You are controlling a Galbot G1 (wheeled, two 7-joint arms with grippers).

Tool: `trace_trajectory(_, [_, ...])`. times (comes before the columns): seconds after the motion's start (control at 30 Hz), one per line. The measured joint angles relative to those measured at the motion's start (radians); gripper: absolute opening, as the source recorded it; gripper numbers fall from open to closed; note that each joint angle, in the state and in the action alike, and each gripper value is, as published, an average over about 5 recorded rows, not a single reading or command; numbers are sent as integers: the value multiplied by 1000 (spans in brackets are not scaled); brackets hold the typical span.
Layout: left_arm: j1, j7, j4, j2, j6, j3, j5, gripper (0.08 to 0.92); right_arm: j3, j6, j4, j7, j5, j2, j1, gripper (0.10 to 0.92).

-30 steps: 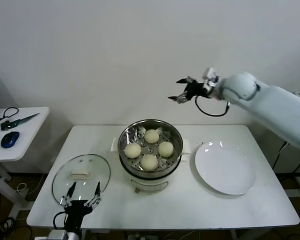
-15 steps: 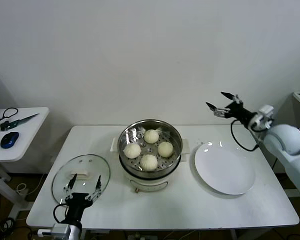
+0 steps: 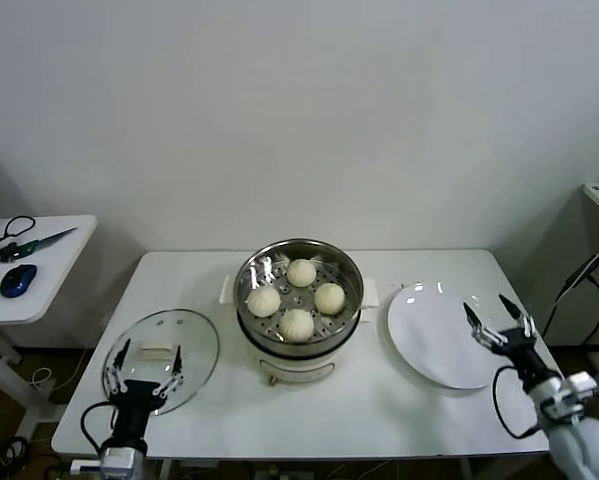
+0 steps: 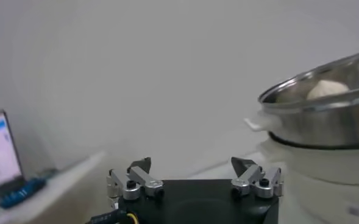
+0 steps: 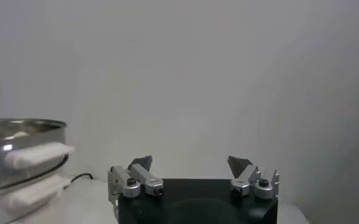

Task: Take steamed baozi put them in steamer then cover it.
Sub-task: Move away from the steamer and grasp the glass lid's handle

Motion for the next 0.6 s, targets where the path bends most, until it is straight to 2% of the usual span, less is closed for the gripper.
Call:
trace_trajectory(0.27, [-9,-104,65,55,-12,-3,360,823,8,99,2,19,-47,132,-96,823])
trace_trajectory(0.6, [-79,-201,288,93,19,-2,758,823,8,159,13,39,-78,217,-150,823])
